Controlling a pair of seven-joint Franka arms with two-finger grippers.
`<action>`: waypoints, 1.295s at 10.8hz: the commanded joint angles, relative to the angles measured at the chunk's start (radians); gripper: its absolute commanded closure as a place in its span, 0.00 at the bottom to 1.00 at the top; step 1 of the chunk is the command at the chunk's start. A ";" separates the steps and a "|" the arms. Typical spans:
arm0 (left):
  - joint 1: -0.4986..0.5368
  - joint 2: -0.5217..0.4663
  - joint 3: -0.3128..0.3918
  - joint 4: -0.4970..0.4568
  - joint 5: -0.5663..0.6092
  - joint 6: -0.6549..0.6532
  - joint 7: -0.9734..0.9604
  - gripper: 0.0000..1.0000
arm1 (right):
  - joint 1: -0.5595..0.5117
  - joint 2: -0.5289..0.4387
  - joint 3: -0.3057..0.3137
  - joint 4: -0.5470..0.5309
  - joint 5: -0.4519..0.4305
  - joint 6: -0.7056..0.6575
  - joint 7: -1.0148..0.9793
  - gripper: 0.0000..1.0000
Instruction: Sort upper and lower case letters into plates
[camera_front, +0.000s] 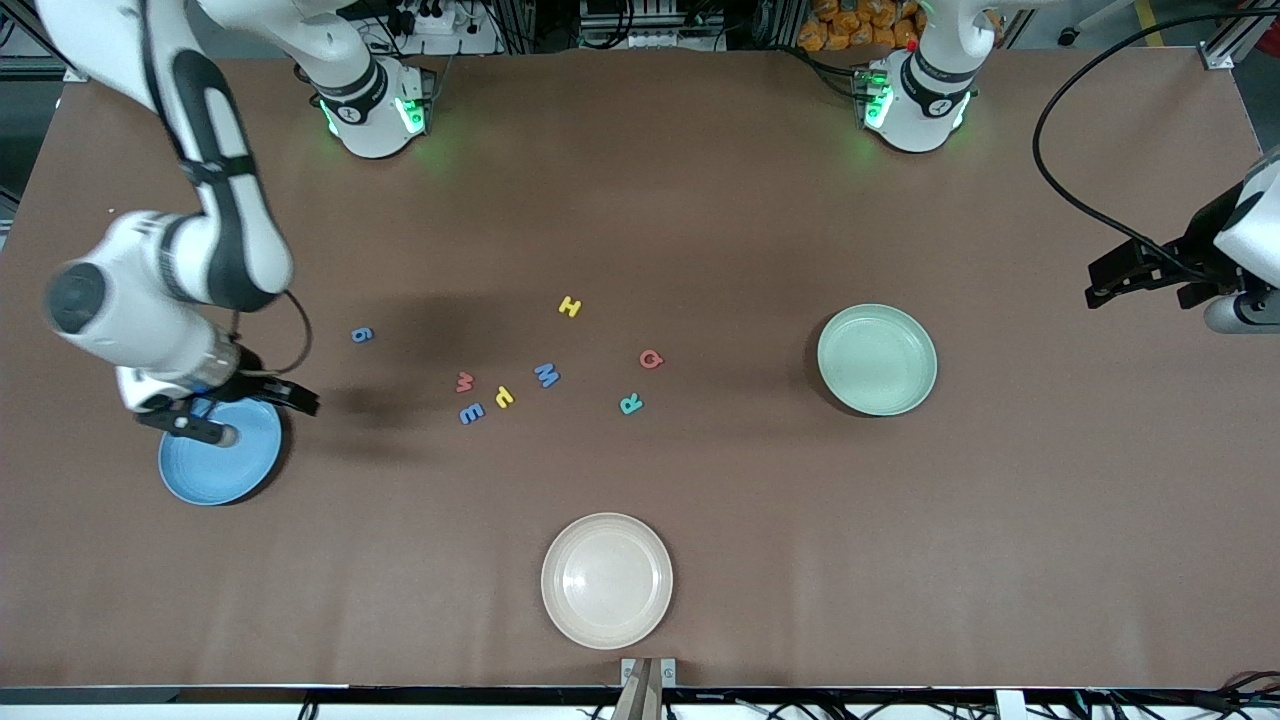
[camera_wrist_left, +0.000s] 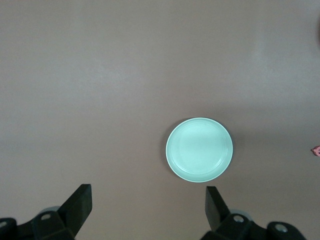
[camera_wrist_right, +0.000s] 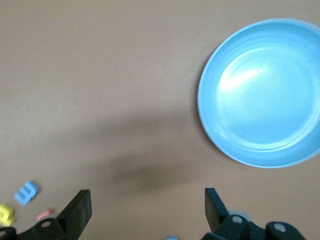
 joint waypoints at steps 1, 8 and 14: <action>0.001 -0.004 0.005 0.008 -0.019 -0.022 -0.045 0.00 | 0.024 -0.029 -0.068 0.214 -0.132 -0.321 -0.079 0.00; 0.003 -0.004 0.004 0.008 -0.011 -0.027 -0.047 0.00 | -0.354 -0.240 0.355 0.362 -0.253 -0.534 -0.104 0.00; -0.011 0.045 -0.005 -0.041 -0.010 -0.099 -0.044 0.00 | -0.387 -0.245 0.381 0.483 -0.252 -0.637 -0.203 0.00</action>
